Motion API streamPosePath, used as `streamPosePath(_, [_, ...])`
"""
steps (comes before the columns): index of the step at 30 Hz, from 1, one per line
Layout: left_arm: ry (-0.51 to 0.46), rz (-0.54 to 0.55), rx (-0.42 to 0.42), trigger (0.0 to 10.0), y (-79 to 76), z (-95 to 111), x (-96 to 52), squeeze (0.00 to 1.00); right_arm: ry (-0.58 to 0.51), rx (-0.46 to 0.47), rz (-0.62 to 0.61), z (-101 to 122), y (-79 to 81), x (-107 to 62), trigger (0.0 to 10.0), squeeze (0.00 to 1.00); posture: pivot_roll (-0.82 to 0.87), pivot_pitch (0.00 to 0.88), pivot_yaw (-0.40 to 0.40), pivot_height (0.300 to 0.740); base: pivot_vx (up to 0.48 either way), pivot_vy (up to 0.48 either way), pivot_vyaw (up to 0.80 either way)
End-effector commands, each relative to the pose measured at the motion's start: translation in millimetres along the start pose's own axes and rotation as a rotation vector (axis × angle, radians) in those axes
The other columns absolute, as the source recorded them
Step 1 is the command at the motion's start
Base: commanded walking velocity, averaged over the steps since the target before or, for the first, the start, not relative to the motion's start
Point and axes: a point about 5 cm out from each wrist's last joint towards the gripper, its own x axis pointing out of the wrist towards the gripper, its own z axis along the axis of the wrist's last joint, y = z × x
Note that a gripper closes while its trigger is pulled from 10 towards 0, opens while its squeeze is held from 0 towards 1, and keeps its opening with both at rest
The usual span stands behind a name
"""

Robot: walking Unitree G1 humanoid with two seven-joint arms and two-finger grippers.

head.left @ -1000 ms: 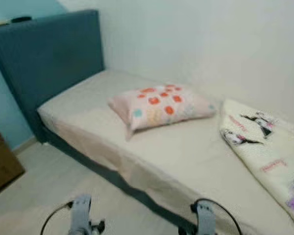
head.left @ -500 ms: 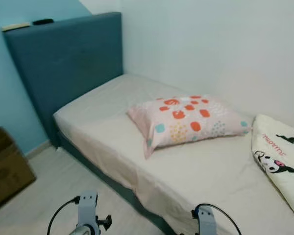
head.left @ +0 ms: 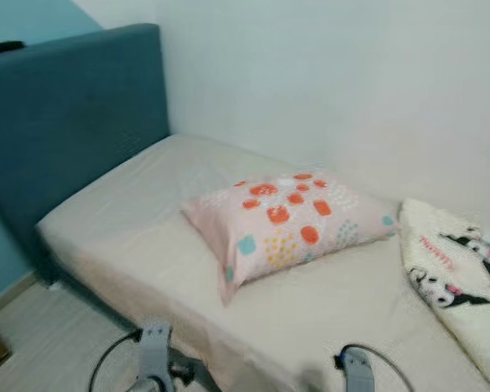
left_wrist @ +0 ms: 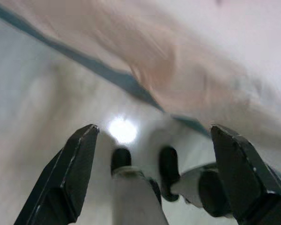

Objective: Clean up the room

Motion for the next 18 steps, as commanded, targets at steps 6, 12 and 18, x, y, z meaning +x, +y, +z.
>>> streamPosePath(6, [0.024,0.014,0.005,10.0,2.2,-6.8,-1.5,0.00,0.001,-0.015,-0.031,2.2,-6.5,-0.7,10.0,0.00,0.01,0.000,-0.041,0.740,0.000,-0.390,0.00])
streamPosePath(12, [0.035,0.045,-0.001,10.0,6.1,-9.6,-2.5,0.00,-0.038,0.041,-0.049,9.6,-10.9,-1.0,10.0,0.00,0.01,0.000,-0.042,0.740,0.000,-0.157,0.00])
streamPosePath(18, [0.035,0.054,0.003,10.0,8.6,-9.6,-3.0,0.00,-0.206,0.205,-0.091,53.1,-30.8,-5.0,10.0,0.00,0.00,0.000,-0.032,0.740,0.000,0.000,0.00])
